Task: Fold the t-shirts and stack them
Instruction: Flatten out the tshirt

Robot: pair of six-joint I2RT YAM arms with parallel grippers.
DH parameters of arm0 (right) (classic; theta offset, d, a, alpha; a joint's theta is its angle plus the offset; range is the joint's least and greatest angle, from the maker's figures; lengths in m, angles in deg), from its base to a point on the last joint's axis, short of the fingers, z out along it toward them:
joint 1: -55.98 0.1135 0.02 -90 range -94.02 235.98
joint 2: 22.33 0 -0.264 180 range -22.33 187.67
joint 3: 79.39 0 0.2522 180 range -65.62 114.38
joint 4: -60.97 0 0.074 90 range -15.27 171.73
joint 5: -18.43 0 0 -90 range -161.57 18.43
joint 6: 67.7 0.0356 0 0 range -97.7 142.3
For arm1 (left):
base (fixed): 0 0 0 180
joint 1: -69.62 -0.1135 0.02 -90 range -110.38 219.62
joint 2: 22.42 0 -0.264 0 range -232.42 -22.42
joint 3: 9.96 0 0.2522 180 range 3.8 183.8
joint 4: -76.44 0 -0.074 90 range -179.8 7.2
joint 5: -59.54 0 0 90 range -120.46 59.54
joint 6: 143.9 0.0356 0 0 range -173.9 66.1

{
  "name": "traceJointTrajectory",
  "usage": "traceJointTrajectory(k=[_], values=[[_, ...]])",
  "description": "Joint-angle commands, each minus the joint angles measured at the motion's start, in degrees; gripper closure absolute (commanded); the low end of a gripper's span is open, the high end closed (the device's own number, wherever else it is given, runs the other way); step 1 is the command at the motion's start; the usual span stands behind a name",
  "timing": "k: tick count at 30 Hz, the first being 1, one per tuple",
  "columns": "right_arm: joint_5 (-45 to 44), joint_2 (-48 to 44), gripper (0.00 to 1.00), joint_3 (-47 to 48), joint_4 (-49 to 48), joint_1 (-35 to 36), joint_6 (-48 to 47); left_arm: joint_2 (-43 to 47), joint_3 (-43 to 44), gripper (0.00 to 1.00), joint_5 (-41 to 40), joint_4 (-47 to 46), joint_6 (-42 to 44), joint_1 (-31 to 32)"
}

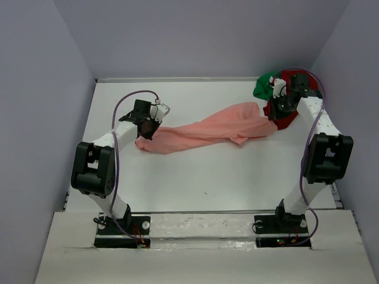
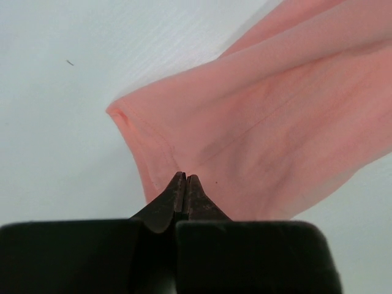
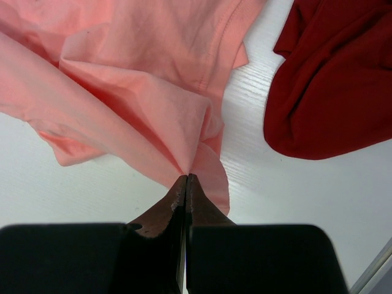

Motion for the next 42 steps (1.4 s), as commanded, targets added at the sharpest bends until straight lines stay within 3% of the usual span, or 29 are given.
traceJointTrajectory(k=[1, 7, 13, 19, 30, 42], values=[[0.2, -2.2, 1.0, 0.5, -0.5, -0.4, -0.5, 6.0, 1.8, 1.0, -0.7, 0.2, -0.5, 0.0], [0.5, -2.3, 1.0, 0.3, -0.5, -0.4, -0.6, 9.1, 2.8, 1.0, -1.0, 0.5, -0.9, 0.2], [0.4, -2.3, 1.0, 0.2, -0.5, -0.4, -0.7, 5.3, 0.6, 1.0, -2.2, 0.6, -0.8, 0.3], [0.1, -2.0, 1.0, 0.2, -0.5, -0.4, -0.9, 3.8, -1.1, 0.78, -3.2, -0.4, -0.8, 0.3], [0.0, -1.8, 1.0, 0.1, -0.2, -0.4, -1.3, 1.6, 1.1, 0.77, -2.7, 1.8, -1.9, 0.3], [0.2, -1.4, 1.0, -0.1, -0.1, -0.4, -1.4, 0.5, 1.7, 0.68, -4.9, 1.8, -3.5, -0.4]])
